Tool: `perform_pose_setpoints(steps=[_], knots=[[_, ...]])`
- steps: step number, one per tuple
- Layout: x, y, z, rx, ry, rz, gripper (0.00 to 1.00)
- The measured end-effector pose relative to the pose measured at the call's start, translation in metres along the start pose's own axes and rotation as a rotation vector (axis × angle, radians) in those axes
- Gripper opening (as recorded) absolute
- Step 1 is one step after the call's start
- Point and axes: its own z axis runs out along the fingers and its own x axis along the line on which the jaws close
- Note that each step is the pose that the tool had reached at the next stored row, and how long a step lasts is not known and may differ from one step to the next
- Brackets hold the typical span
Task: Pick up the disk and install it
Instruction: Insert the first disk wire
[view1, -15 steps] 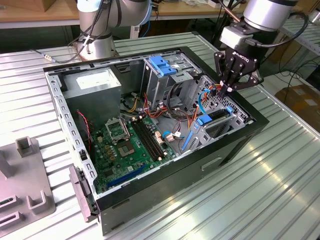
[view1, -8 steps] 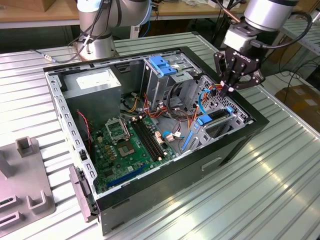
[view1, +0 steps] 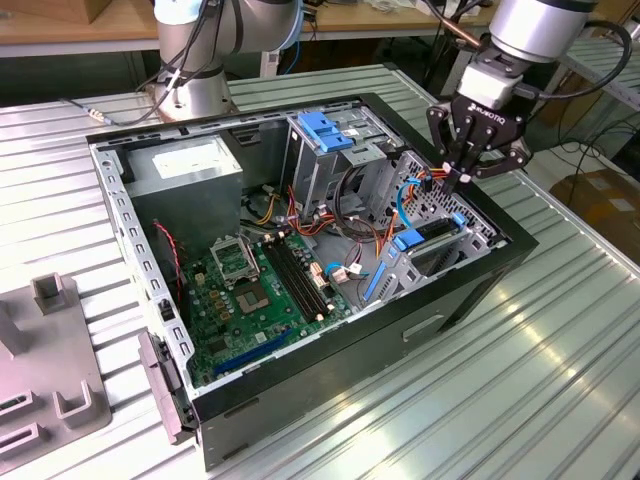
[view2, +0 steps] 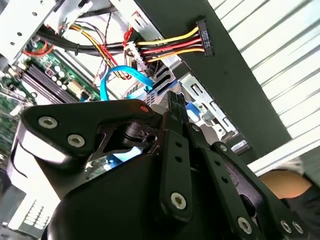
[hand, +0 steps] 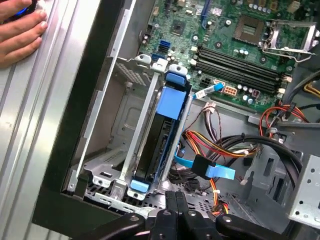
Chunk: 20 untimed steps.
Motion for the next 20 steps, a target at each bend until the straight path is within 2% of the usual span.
perform_pose_setpoints(steps=[1,5,10,17,20], knots=[[0.0,0.0,0.0,0.0018,0.0002,-0.034,0.1],[0.0001,0.0,-0.0017,0.0045,0.0007,-0.085,0.1],[0.0004,0.0001,-0.0064,0.0095,0.0015,-0.179,0.1],[0.0008,-0.0007,-0.0106,0.0148,0.0021,-0.279,0.1],[0.0,-0.0033,-0.0107,0.0161,0.0024,-0.304,0.1]])
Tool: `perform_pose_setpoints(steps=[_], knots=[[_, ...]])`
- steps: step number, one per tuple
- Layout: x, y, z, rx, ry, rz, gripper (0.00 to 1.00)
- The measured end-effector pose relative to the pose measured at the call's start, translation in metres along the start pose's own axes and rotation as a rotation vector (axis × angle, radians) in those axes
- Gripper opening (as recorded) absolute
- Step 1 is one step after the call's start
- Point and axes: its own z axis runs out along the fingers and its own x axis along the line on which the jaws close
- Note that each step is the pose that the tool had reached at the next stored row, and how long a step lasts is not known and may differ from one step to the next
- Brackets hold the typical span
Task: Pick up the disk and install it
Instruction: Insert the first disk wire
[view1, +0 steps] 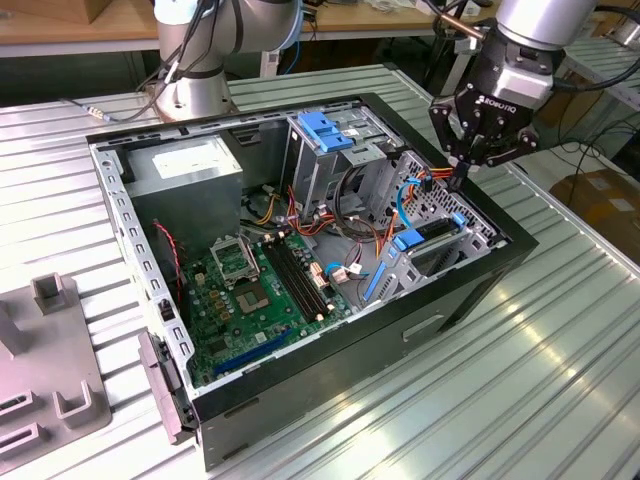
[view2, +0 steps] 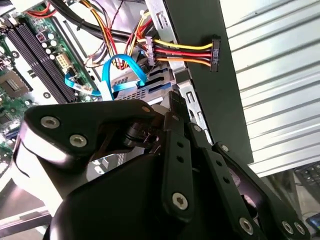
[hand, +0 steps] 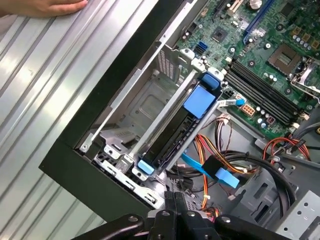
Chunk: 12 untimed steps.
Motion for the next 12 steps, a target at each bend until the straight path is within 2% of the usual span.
perform_pose_setpoints(steps=[3,7,8,12], knots=[[0.0019,-0.0029,0.0,0.0027,0.0005,-0.053,0.1],[0.0045,-0.0064,0.0002,0.0053,0.0007,-0.098,0.11],[0.0053,-0.0075,0.0003,0.0059,0.0009,-0.111,0.18],[0.0071,-0.01,0.0004,0.0078,0.0012,-0.146,0.18]])
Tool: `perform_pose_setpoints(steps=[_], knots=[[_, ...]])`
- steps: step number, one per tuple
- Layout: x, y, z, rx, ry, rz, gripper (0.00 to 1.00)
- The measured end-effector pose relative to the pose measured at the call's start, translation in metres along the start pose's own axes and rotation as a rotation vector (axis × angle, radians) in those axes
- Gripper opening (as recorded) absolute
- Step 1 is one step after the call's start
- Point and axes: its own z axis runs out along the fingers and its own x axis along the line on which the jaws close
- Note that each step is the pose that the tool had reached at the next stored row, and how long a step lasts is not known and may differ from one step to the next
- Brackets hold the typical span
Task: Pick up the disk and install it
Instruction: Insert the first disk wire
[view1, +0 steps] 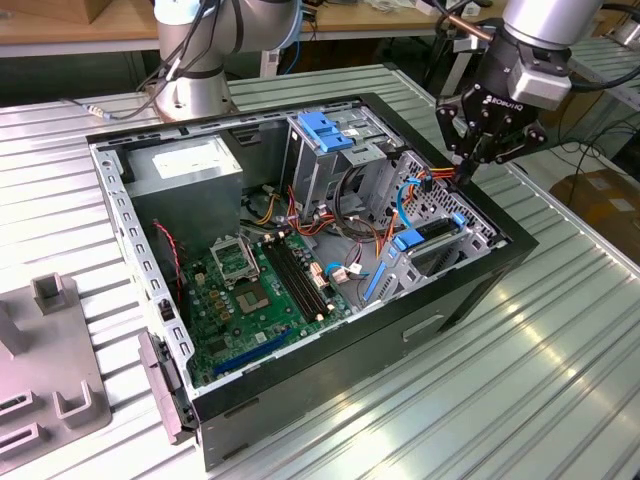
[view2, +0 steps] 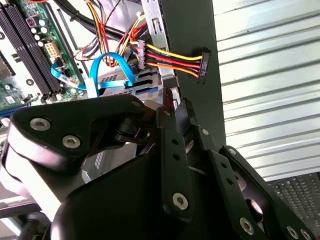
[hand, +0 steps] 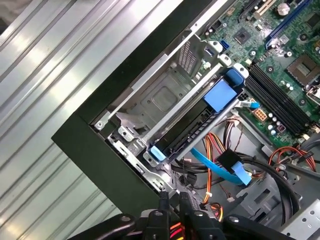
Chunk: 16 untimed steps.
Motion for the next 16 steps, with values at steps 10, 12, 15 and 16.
perform_pose_setpoints(steps=[10,12,15,16], knots=[[0.0063,-0.0063,0.001,0.0046,0.0007,-0.087,0.25],[0.0066,-0.0066,0.0011,0.0054,0.0008,-0.103,0.25],[0.0067,-0.0066,0.0011,0.0056,0.0008,-0.104,0.25],[0.0067,-0.0066,0.0011,0.0056,0.0008,-0.104,0.25]])
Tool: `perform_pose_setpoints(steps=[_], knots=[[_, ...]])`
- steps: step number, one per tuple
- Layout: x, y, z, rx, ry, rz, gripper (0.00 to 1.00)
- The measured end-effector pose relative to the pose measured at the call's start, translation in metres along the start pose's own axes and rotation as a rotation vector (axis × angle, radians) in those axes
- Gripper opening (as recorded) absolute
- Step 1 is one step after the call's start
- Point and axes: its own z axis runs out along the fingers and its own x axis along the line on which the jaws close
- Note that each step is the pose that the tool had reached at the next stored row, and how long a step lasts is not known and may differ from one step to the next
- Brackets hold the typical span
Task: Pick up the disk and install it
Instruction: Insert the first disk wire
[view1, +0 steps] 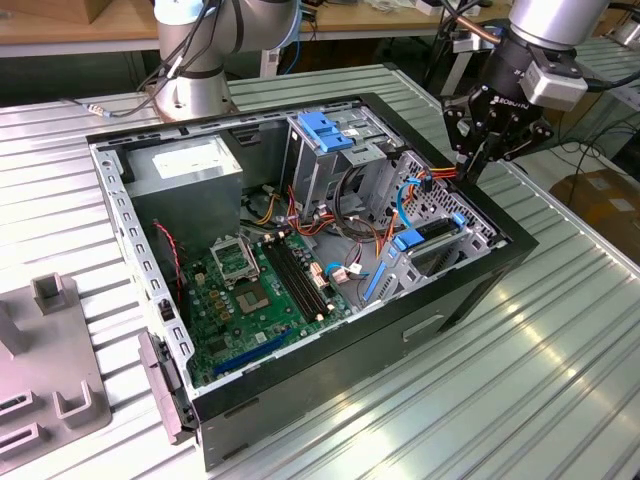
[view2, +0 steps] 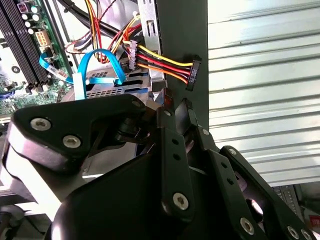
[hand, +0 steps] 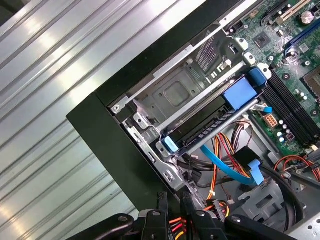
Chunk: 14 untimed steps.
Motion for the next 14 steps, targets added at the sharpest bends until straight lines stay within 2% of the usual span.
perform_pose_setpoints(steps=[5,8,10,14], knots=[[0.0007,-0.0006,0.0002,0.0018,-0.0002,-0.017,0.25],[0.0008,-0.0007,0.0005,0.0046,0.0001,-0.064,0.25],[0.0009,-0.0008,0.0005,0.0072,0.0023,-0.089,0.25],[0.0027,-0.0021,0.0006,0.0128,0.0087,-0.107,0.25]])
